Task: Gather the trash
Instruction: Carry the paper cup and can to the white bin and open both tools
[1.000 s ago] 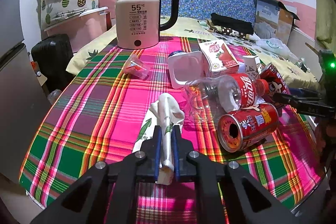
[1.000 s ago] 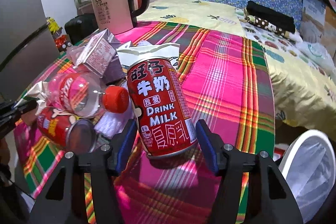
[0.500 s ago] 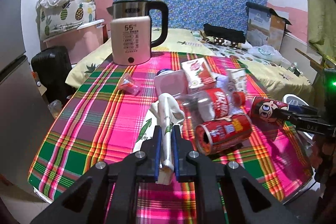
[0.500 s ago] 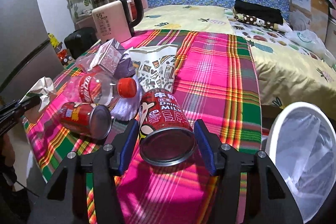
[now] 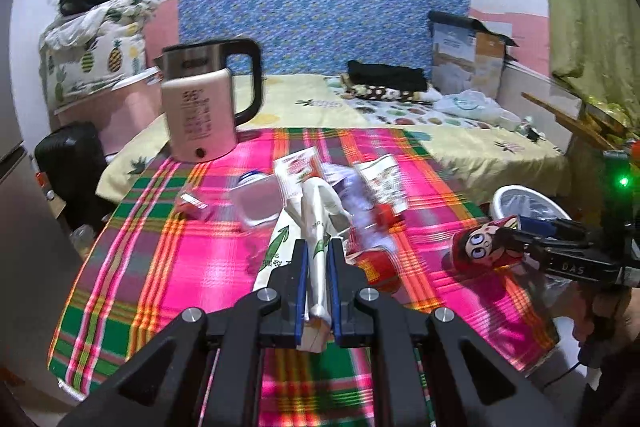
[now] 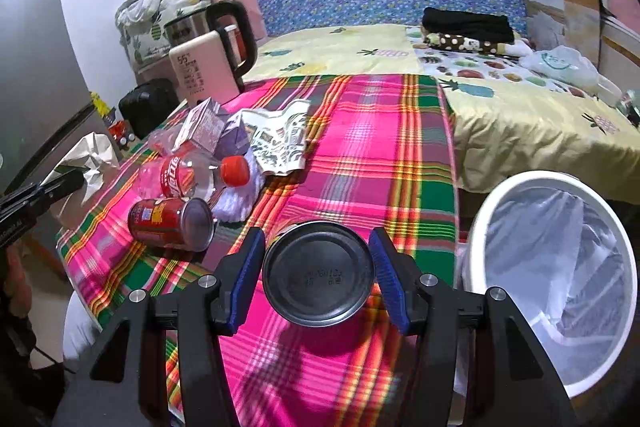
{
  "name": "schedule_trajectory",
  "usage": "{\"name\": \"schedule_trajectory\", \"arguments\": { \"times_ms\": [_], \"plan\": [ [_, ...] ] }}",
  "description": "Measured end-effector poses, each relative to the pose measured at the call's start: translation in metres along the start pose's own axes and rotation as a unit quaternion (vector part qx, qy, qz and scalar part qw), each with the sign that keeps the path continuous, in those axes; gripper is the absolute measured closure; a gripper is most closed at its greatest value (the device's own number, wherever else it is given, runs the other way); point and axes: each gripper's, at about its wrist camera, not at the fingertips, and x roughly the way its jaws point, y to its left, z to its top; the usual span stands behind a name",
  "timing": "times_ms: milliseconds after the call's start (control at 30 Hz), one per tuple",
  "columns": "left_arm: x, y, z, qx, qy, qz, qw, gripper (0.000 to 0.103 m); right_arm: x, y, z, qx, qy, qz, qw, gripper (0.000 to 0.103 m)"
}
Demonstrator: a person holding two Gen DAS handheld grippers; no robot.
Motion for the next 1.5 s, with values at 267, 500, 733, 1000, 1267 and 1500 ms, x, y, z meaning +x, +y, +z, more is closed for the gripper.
{"name": "schedule_trajectory", "arguments": {
  "times_ms": [267, 500, 733, 1000, 1267, 1500],
  "plan": [
    [0.010, -0.038, 0.016, 0.026, -0.007, -0.047, 0.9985, 0.093, -0.010, -0.012, -0.003, 0.014, -0.018, -0.009, 1.000, 0.048],
    [0.027, -0.077, 0.024, 0.049, 0.004, -0.100, 0.9938, 0.093, -0.029, -0.039, -0.005, 0.038, -0.039, -0.036, 0.998, 0.048],
    [0.052, -0.134, 0.026, 0.077, 0.028, -0.168, 0.9825, 0.093, -0.055, -0.080, -0.021, 0.086, -0.051, -0.091, 0.991, 0.048],
    [0.078, -0.196, 0.027, 0.110, 0.053, -0.231, 0.9653, 0.093, -0.071, -0.114, -0.038, 0.127, -0.045, -0.138, 0.981, 0.048],
    [0.107, -0.240, 0.020, 0.134, 0.089, -0.266, 0.9505, 0.093, -0.072, -0.133, -0.051, 0.147, -0.029, -0.163, 0.975, 0.048],
    [0.124, -0.264, 0.014, 0.145, 0.111, -0.280, 0.9425, 0.092, -0.069, -0.144, -0.056, 0.153, -0.010, -0.175, 0.972, 0.048]
  ]
}}
